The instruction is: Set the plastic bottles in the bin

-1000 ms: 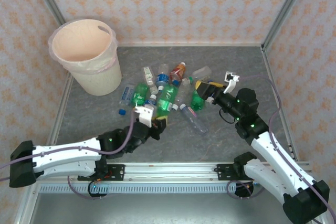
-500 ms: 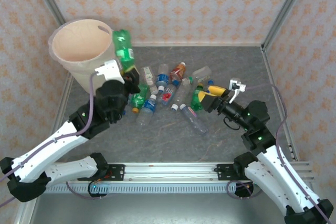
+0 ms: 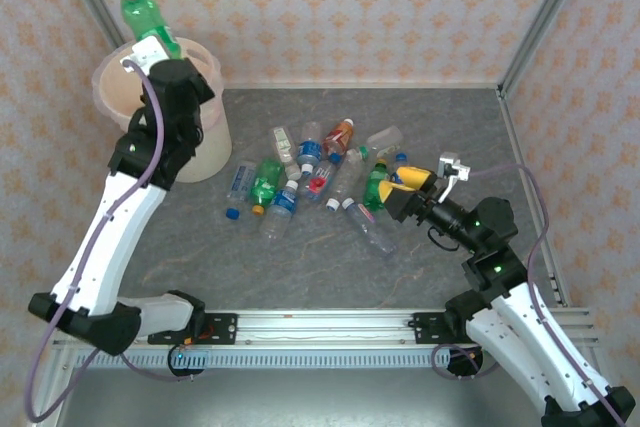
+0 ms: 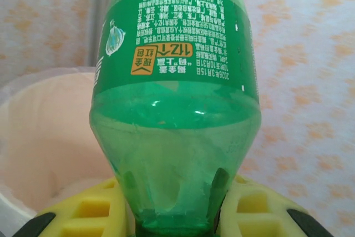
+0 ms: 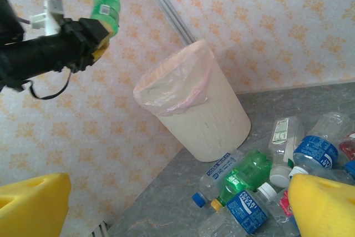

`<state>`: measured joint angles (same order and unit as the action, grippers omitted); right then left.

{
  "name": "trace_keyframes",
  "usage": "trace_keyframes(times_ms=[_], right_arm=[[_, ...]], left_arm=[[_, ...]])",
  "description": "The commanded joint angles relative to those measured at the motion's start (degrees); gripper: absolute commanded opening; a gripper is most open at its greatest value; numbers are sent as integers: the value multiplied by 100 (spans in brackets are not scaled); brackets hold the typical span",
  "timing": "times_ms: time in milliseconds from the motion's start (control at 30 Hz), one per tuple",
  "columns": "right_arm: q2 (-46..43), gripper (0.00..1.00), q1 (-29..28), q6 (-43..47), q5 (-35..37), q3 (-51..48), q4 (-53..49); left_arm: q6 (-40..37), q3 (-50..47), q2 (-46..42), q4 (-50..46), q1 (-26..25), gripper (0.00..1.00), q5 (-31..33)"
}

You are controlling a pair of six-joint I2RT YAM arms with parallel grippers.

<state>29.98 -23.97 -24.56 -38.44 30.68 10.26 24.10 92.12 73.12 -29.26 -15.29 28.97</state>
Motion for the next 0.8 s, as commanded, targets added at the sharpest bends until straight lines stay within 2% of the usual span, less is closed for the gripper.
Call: trace_keyframes(times_ms=[0,200,400,433,500,600,700,767], right_arm=[[-88,100,-43,54,-172,70,78],[-114,100,-40,109,-177,211,-232],[-137,100,-40,66,-152,300,-356],[-141,100,-44,70,-143,312,-363],[-129,100,-46,63,-131,316,-360],[-116,100,-45,22,-137,309,-309],[-76,100,-48,-21,-127,277,-229],[-15,100,-47,-58,-109,272,-174]], left_arm=[[175,221,312,-350,557,18,-506],[391,466,985,-244,1363,19,-1149],[688,770,1471,-506,1781,19,-1609],[699,785,1481,-507,1806,22,-1678],[684,782,1472,-501,1810,43,-1747],[662,800,1399,-566,1810,81,-1832],[616,738,1223,-513,1813,99,-1944],[609,653,1075,-410,1812,99,-2063]])
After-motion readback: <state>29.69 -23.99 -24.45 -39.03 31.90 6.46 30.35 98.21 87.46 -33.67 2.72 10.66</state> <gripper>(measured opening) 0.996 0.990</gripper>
